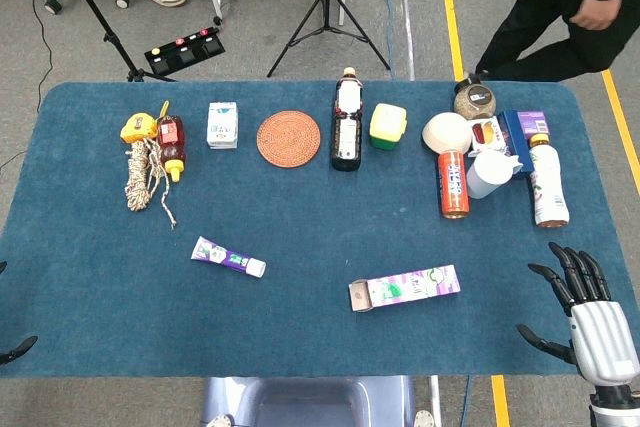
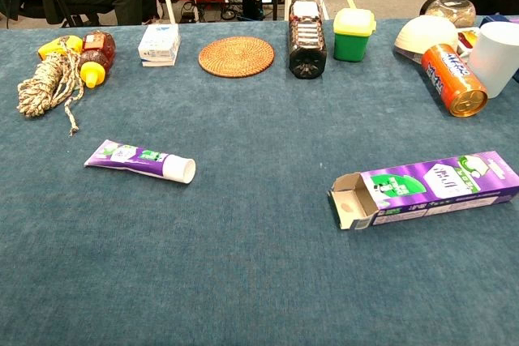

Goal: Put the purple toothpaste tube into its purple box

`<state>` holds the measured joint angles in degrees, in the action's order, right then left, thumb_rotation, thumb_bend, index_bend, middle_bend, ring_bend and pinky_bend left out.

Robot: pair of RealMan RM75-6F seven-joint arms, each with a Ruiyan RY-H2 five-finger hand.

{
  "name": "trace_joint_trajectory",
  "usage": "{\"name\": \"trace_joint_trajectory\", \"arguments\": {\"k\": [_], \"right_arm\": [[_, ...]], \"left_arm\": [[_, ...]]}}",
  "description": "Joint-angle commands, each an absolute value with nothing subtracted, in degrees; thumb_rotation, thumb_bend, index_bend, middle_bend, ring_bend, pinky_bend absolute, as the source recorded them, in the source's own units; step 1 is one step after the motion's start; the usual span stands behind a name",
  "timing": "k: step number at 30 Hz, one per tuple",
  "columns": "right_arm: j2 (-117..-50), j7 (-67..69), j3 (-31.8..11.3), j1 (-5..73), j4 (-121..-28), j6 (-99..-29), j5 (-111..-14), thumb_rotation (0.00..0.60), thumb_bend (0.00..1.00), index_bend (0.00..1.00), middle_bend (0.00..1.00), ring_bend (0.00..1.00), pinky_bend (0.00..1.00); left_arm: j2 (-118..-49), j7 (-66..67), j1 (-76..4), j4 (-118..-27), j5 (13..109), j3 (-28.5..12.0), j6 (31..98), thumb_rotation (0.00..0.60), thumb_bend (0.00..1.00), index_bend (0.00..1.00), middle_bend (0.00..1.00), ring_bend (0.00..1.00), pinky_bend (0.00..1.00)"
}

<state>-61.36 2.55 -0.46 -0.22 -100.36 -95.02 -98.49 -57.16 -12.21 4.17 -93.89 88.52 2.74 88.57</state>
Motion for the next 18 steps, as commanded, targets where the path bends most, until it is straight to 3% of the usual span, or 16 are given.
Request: {"name": "trace_joint_trajectory", "arguments": {"k": [1,7,11,15,18], "right_arm": [[-61.2,3.0,-0.5,-0.2,-100.6,-94.9,-98.3,0.6,0.06,0.22,0.05,0.02,0.01],[-61.0,3.4,-0.5,-0.4,-100.7,-95.1,-98.3,0.6,0.06,0.22,0.05,0.02,0.01],[-61.0,3.3,-0.6,-0.4,-100.6,-95.2,-98.2,0.6,0.06,0.22,0.05,0.02,0.01],[-61.1,3.3,-0.9,-0.3,-100.8,-95.1,-97.9,0.6,0.06,0.22,0.05,0.02,0.01],[-61.3,3.0,-1.0,-0.1,-100.8,-94.8,-97.7,0.6,0.06,0.22,0.05,0.02,0.01]], "left_arm": [[-57.2,-12.1,4.1,-93.9,88.5,2.7,88.5,0.6,0.12,0.0,0.0,0.0,0.11],[-57.5,-11.4,2.9,-93.0,90.2,2.6,87.8,0.6,0.11,0.0,0.0,0.0,0.11],[-57.8,-10.3,-2.0,-91.5,93.7,0.9,84.7,0.6,0.11,0.0,0.0,0.0,0.11],[-61.2,-7.3,-13.6,-87.3,100.7,-1.9,75.2,0.6,0.09,0.0,0.0,0.0,0.11],[-64.5,-5.2,-18.0,-85.2,100.9,-2.7,70.1,0.6,0.08,0.0,0.0,0.0,0.11]]}}
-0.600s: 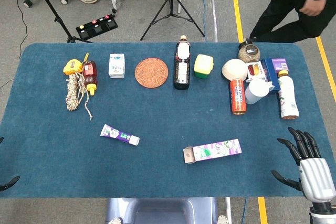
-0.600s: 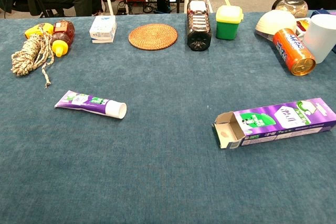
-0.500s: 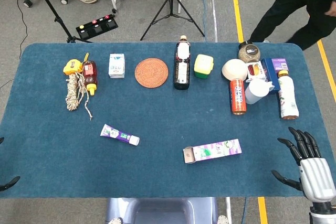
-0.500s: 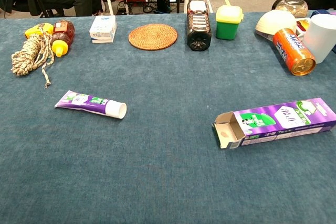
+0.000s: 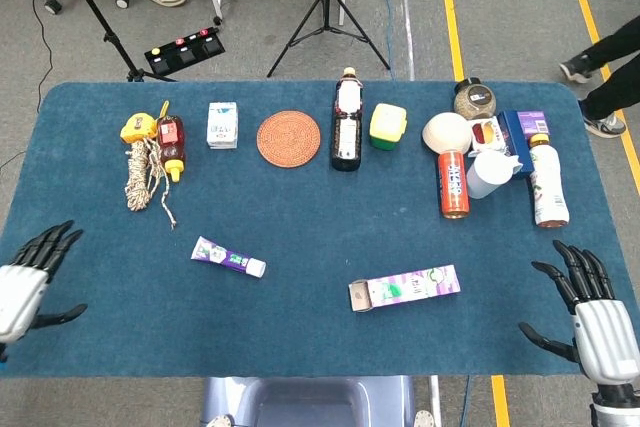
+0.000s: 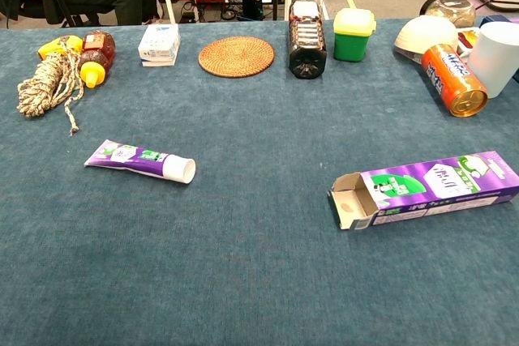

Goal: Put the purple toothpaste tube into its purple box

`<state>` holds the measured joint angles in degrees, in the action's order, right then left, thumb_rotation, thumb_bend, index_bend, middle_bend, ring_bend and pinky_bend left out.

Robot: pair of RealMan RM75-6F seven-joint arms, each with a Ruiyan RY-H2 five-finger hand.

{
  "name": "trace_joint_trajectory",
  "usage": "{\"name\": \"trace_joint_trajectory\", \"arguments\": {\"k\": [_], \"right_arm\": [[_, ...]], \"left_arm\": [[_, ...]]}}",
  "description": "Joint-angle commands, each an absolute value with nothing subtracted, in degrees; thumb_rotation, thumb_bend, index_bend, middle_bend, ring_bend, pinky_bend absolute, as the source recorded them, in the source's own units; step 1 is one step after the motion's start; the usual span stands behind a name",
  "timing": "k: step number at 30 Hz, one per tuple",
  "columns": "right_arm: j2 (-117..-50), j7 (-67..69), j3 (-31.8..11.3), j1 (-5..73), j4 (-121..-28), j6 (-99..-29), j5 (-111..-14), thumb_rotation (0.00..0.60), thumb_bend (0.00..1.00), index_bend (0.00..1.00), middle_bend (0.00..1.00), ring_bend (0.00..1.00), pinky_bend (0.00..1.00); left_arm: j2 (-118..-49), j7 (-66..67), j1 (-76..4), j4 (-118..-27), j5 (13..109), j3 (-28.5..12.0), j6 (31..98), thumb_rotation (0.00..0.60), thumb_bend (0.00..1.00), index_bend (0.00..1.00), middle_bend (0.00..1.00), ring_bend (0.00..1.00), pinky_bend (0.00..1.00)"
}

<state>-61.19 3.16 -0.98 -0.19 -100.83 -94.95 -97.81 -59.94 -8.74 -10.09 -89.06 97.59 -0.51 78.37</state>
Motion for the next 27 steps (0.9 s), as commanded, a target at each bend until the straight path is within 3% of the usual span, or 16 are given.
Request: {"name": "trace_joint_trajectory", "arguments": {"k": [1,9,27], "right_arm": [[-61.3,2.9,-1.1,-0.1,-100.8,-94.7,-97.6,0.6,0.06,0.22,0.05,0.02,0.01],[-61.2,3.6,-2.0,0.3,-100.6,-93.9,-95.5,0.6,0.06,0.22,0.05,0.02,0.01],[-60.3,6.4,-1.9,0.5,-100.3,-94.0,-96.1,0.6,0.06,0.22,0.05,0.02,0.01]], "left_arm": [[-65.3,-5.0,-19.2,-84.9,100.7,-2.7,68.4,0.6,0.08,0.0,0.0,0.0,0.11],[-71.7,2.3,-27.0,-83.5,96.1,-4.6,57.4,0.6,0.08,0.02,0.0,0.0,0.11],[-77.9,20.8,-33.2,-88.5,80.0,-6.6,47.8,0.6,0.12,0.05,0.0,0.0,0.15]]}}
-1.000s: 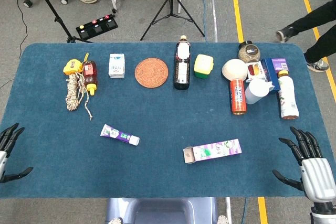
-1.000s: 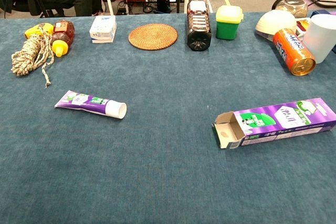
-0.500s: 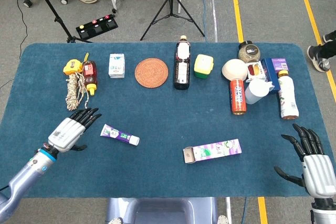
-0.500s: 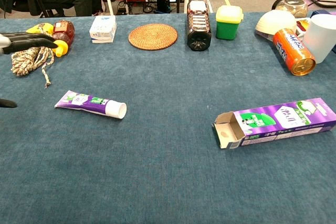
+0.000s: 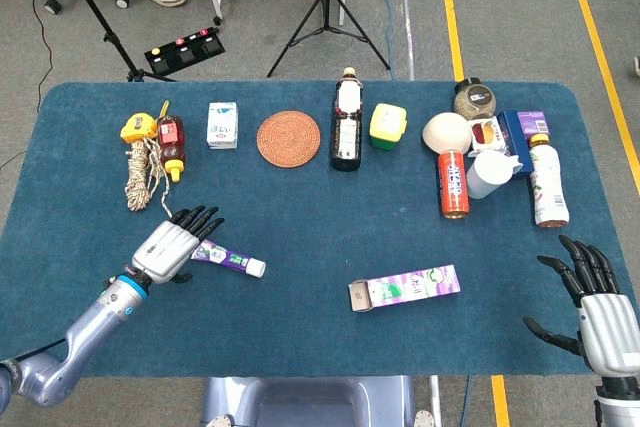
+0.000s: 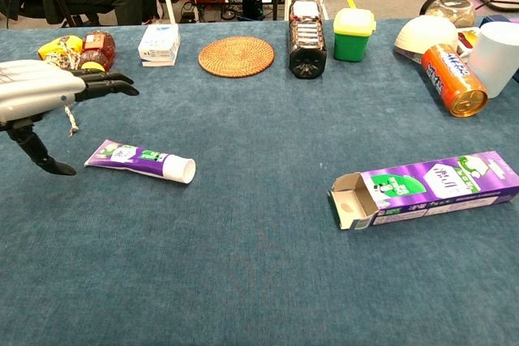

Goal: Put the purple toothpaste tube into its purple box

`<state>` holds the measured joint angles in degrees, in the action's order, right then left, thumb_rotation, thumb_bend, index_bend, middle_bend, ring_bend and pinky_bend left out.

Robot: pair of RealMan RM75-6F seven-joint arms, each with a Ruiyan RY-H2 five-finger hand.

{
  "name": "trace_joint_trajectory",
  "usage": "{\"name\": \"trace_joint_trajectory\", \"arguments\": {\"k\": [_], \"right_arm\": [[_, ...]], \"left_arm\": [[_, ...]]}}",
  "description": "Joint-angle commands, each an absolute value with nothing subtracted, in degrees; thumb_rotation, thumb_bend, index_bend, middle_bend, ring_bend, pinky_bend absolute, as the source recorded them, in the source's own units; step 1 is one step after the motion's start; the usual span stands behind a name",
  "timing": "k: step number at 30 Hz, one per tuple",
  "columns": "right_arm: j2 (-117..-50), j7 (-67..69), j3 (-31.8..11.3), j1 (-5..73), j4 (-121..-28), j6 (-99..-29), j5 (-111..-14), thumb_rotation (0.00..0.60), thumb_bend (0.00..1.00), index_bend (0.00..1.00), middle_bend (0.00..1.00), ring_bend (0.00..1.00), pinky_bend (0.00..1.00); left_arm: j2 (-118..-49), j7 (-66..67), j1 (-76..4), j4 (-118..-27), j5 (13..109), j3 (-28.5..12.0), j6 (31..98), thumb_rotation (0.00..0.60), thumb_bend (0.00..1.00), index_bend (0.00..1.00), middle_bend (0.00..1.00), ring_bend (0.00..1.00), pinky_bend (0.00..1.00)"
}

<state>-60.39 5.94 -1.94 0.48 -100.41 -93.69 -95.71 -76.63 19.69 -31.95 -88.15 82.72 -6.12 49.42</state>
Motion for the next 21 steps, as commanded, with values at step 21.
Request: {"name": "trace_joint_trajectory", "arguments": {"k": [21], "right_arm": [[-59.6,8.7,-2.3,0.6,-99.8,-94.7,-96.0,0.6,0.07,0.22,0.05,0.02,0.02]], "left_arm": [[-86.6,28.6,-38.3,-81.5,69.9,-6.7,47.7,0.6,0.23,0.22,0.06,0.05,0.25]]}}
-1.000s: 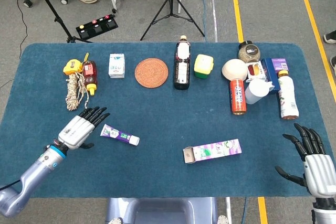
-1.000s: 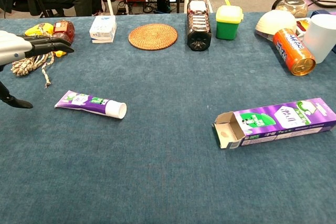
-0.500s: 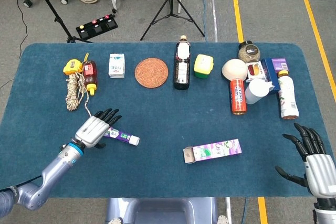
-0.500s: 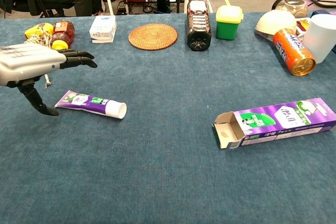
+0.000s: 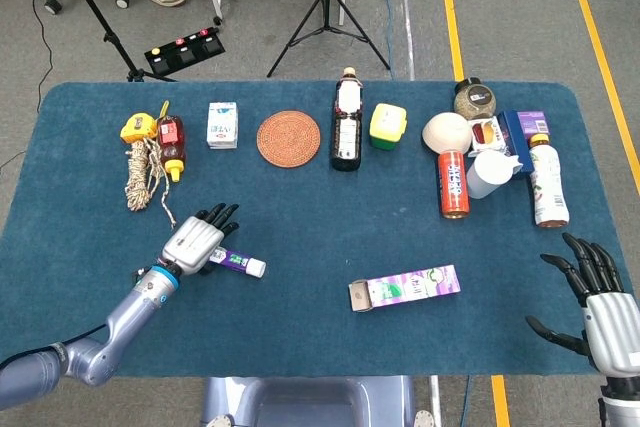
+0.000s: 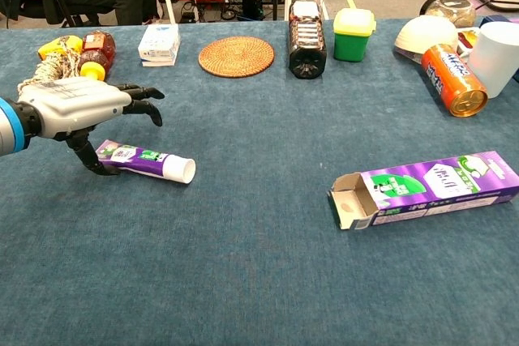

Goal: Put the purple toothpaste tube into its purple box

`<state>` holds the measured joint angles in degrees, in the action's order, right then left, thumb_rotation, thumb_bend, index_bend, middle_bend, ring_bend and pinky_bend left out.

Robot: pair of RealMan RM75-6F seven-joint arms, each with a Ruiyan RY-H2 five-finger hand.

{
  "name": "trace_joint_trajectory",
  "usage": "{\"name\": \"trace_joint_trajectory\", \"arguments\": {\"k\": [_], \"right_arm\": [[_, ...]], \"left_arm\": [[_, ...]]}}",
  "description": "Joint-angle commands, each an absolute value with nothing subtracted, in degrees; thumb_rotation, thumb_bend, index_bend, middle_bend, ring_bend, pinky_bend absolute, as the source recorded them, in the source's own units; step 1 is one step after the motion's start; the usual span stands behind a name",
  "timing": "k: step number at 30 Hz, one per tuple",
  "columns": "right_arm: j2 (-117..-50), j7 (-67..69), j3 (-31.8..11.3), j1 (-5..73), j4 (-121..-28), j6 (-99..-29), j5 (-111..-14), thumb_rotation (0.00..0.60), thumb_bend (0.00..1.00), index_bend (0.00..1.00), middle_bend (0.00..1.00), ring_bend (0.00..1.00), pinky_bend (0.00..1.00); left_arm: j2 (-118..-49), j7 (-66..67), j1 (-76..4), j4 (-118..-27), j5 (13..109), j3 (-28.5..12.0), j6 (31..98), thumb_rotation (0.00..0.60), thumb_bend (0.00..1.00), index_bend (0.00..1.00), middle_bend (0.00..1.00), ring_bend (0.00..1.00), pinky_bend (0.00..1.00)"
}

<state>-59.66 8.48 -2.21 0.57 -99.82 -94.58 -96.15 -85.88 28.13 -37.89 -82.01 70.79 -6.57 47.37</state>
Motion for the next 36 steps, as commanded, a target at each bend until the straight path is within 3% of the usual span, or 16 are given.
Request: {"name": "trace_joint_trajectory", "arguments": {"k": [1,6,11,22,28,36], "right_arm": [[-59.6,8.8,-2.3,0.6,-99.7,-94.7,-96.0,0.6,0.07,0.22,0.05,0.02,0.02],[-59.5,9.1,-2.4,0.7,-99.6,-94.4,-95.7,0.6,0.06,0.22,0.05,0.02,0.02],[-59.7,8.6,-2.3,0.8,-99.6,-94.3,-95.9,0.6,0.07,0.22,0.05,0.02,0.02],[-60.5,5.2,-1.2,2.5,-98.1,-90.5,-97.3,0.6,0.07,0.22,0.05,0.02,0.03],[-59.4,0.3,0.2,8.7,-98.2,-81.1,-102.5,0.6,0.06,0.22,0.05,0.02,0.03],[-60.3,-4.8,-0.3,15.1,-101.1,-69.6,-101.1,0.6,0.06,0.2,0.05,0.02,0.04]], "left_arm": [[-86.7,28.5,-38.4,-81.4,69.8,-6.7,47.9,0.6,0.24,0.26,0.1,0.09,0.29],[-87.4,28.4,-38.5,-80.5,70.6,-6.5,49.4,0.6,0.28,0.42,0.33,0.28,0.48],[-87.6,28.2,-38.4,-80.2,70.9,-6.0,50.7,0.6,0.29,0.52,0.43,0.37,0.56],[-81.3,22.6,-37.1,-83.8,72.7,-5.8,53.5,0.6,0.3,0.53,0.46,0.4,0.59],[-74.2,19.2,-35.9,-89.3,72.2,-7.1,55.5,0.6,0.3,0.53,0.46,0.4,0.59],[-66.1,19.8,-35.1,-95.8,70.0,-8.3,56.7,0.6,0.31,0.53,0.46,0.4,0.59]]}}
